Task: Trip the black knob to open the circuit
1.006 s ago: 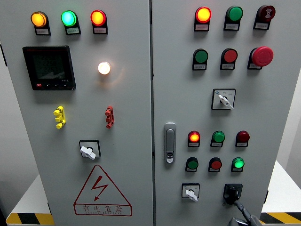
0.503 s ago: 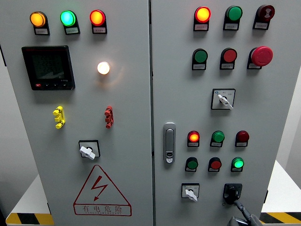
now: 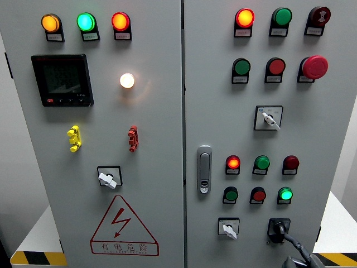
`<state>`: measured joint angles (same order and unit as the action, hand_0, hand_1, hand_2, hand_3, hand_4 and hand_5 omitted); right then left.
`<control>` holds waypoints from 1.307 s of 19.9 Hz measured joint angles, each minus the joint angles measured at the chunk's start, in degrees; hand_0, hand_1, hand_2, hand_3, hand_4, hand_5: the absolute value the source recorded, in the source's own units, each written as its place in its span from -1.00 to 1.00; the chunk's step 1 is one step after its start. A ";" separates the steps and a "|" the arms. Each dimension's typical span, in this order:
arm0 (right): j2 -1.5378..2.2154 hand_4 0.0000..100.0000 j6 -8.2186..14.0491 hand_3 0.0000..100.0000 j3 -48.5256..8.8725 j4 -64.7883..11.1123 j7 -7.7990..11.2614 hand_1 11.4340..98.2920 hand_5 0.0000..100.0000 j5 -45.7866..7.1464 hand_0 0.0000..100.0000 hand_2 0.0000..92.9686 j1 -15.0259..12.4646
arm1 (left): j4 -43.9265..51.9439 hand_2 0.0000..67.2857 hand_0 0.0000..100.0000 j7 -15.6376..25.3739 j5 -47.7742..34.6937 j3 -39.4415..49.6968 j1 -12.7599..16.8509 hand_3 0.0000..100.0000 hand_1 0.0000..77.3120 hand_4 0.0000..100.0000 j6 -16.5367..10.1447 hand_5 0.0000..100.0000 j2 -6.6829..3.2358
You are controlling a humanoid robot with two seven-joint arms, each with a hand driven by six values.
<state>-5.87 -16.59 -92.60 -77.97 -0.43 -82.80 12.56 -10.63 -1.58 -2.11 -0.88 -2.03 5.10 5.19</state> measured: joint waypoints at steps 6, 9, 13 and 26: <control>0.48 0.21 1.75 0.23 -0.30 -1.67 0.09 -0.05 0.89 0.40 1.00 -1.00 -1.39 | 0.00 -0.42 -1.00 0.00 0.00 0.00 -0.02 -0.48 -1.00 -0.80 0.00 -0.83 0.00; -0.65 -0.51 1.78 -0.34 0.10 -3.41 0.08 -0.20 0.06 0.45 1.00 -1.00 -3.13 | 0.00 -0.42 -1.00 0.01 0.00 0.00 -0.02 -0.48 -1.00 -0.80 0.00 -0.83 0.00; -2.15 -0.74 1.89 -0.63 0.47 -5.67 -0.18 -0.26 -0.16 0.45 1.00 -1.00 -4.98 | 0.00 -0.42 -1.00 0.00 0.00 0.00 -0.01 -0.48 -1.00 -0.80 0.00 -0.83 0.00; -2.22 -0.86 3.54 -0.79 1.09 -9.73 -1.23 -0.39 -0.35 0.45 1.00 -1.00 -10.02 | 0.00 -0.42 -1.00 0.00 0.00 0.00 0.00 -0.48 -1.00 -0.80 0.00 -0.83 0.00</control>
<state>-8.10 -13.05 -91.51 -87.70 -1.67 -82.35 2.54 -10.64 -1.58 -2.11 -0.88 -2.03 5.10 5.19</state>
